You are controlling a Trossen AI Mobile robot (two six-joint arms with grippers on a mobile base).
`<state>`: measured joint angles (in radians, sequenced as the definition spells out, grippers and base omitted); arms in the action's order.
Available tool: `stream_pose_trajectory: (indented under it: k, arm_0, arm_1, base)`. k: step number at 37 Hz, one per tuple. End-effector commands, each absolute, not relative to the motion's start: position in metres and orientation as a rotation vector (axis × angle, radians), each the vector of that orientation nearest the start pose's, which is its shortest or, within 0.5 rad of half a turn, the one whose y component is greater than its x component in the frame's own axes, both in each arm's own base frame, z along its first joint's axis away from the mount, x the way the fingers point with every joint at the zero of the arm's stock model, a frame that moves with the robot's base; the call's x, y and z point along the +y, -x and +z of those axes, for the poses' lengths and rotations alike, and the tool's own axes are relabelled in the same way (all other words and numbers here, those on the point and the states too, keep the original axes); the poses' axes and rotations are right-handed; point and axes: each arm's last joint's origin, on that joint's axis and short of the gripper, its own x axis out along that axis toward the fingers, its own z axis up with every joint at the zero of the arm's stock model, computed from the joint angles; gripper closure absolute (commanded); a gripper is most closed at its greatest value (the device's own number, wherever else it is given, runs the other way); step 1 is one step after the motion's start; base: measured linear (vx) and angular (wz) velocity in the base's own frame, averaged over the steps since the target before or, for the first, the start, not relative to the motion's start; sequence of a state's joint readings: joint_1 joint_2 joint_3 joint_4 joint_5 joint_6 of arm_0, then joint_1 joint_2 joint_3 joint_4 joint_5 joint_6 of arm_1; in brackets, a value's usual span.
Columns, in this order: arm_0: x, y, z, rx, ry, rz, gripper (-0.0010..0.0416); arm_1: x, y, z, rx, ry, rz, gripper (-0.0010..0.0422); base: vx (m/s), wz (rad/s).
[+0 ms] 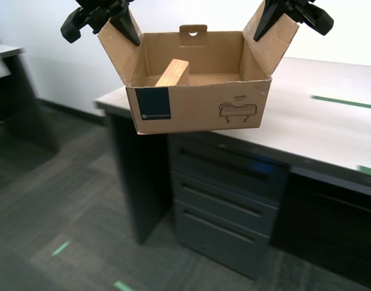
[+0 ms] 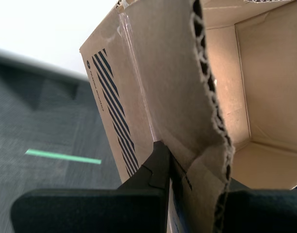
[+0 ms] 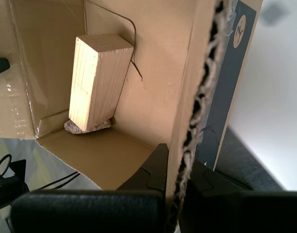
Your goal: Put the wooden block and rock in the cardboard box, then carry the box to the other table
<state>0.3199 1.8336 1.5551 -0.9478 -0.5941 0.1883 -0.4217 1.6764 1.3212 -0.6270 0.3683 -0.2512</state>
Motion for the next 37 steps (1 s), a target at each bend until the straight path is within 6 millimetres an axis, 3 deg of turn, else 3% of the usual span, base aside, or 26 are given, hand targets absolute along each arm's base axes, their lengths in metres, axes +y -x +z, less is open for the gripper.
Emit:
stream_pose_trajectory:
  k: [1,18,37]
  arm_0:
    - [0.1366,-0.3471,0.2641,1.324,-0.354,0.708,0.0406]
    - [0.1377,-0.3505,0.2656,1.287,-0.360,0.712,0.0406]
    - [0.1377,-0.3506,0.2656,1.282,-0.352,0.719,0.0406]
  arm_1:
    - [-0.1555,-0.3153,0.2604,1.080,0.189,-0.655,0.0413]
    - [-0.1563,-0.3161,0.2610,1.080,0.220,-0.639,0.0413]
    - [-0.1610,-0.3144,0.2616,1.094,0.267,-0.622,0.0413]
  base:
    - [-0.085,0.426]
    - [-0.064,0.277]
    - [0.001,-0.029]
